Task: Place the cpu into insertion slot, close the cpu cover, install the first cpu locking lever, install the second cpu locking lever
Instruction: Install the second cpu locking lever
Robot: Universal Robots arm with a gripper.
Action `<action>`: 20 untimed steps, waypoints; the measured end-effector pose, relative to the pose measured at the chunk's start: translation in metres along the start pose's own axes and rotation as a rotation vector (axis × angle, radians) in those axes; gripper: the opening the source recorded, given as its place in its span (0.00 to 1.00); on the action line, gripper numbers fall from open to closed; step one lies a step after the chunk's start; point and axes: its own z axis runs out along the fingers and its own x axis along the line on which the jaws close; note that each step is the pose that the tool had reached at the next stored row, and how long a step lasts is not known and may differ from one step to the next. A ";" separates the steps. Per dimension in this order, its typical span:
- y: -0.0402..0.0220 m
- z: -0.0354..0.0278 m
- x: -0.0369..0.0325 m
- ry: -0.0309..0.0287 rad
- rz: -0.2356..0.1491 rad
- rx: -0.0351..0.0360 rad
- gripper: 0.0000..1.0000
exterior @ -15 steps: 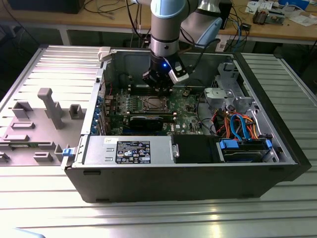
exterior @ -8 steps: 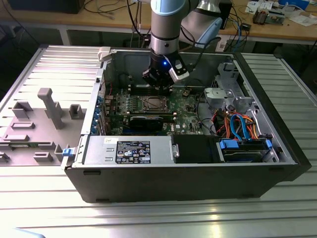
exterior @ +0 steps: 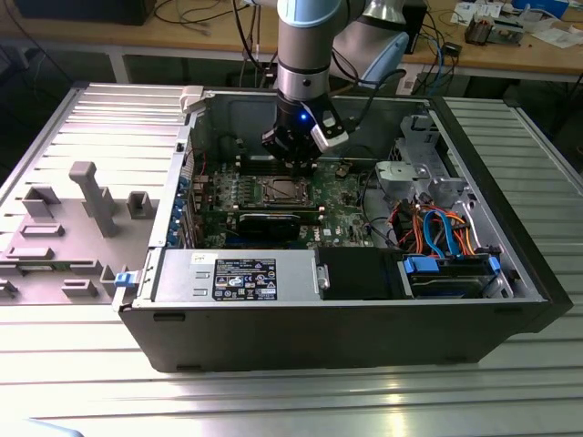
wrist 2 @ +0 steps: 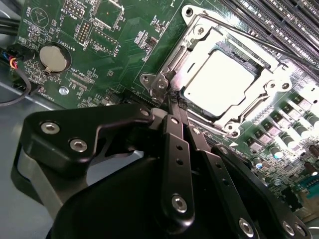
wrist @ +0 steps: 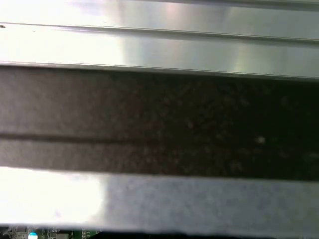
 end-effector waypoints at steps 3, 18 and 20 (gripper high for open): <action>-0.0002 0.0000 0.0000 0.0000 0.000 0.0000 0.11; -0.0099 0.0002 0.0006 -0.0001 0.000 0.0004 0.11; -0.0102 -0.0007 0.0006 0.0001 0.000 0.0006 0.11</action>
